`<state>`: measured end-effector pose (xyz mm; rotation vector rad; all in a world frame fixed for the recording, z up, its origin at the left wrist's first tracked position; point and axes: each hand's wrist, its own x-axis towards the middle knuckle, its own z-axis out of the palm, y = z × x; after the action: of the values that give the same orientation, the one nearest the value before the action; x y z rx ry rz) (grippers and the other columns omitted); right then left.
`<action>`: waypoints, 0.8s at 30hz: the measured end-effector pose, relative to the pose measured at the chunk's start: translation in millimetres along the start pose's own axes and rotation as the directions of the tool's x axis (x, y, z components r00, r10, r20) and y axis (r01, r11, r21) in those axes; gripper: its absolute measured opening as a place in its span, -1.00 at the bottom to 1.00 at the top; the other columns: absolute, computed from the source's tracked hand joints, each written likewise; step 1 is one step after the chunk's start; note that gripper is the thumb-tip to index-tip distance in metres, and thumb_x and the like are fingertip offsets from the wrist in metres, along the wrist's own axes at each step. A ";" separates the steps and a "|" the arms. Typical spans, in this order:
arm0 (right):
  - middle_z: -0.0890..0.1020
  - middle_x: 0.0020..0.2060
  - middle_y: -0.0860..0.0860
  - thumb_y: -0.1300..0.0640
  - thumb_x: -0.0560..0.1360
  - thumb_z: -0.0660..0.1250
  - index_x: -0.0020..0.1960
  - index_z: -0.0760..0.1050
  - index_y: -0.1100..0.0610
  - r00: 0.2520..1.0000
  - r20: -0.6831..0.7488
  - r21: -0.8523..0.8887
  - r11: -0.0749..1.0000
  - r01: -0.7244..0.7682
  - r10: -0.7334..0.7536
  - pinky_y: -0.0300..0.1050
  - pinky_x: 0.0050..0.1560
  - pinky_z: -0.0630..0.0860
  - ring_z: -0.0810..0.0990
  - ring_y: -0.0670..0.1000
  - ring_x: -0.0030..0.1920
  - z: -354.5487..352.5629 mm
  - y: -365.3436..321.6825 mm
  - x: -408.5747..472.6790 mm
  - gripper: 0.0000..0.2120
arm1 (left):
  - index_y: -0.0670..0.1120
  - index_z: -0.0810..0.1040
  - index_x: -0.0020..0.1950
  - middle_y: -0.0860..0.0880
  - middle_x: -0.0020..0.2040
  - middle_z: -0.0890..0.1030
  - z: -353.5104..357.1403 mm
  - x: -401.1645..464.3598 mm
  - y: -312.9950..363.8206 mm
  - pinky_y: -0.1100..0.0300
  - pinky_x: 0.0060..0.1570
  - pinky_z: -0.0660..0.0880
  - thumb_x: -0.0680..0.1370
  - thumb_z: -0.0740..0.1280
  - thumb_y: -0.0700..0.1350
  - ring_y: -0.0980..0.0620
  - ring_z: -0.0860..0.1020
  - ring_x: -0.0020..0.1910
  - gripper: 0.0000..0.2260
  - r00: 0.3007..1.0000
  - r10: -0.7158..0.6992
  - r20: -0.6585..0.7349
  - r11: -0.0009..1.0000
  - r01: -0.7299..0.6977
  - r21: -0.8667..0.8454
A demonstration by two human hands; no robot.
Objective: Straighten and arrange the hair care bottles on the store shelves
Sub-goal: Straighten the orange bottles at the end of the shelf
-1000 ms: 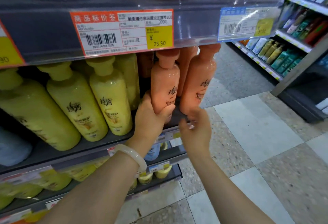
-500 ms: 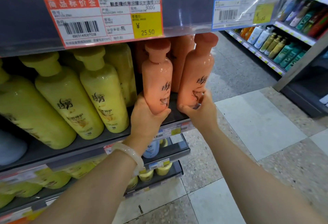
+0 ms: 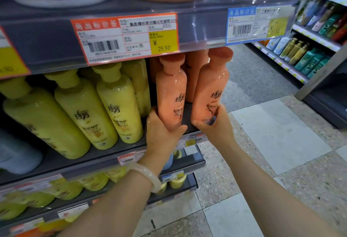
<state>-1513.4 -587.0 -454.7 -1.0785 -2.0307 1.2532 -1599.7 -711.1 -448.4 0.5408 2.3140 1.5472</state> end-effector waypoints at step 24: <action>0.50 0.22 0.08 0.16 0.48 0.34 0.26 0.38 0.18 0.885 0.457 -0.023 0.993 0.113 -0.090 -0.08 0.21 0.42 0.49 0.02 0.17 -90.2 15.8 111.2 -0.62 | -0.17 0.35 0.31 -0.19 0.24 0.49 152.8 -46.8 77.1 0.02 0.11 0.45 0.34 0.52 -0.11 -0.16 0.48 0.21 -0.39 0.797 -0.255 -0.548 0.962 0.151 -0.229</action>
<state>-1500.8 -446.2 -427.1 -0.7287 -2.4372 1.5171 -1479.0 -582.1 -431.8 -0.2674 2.4893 1.9753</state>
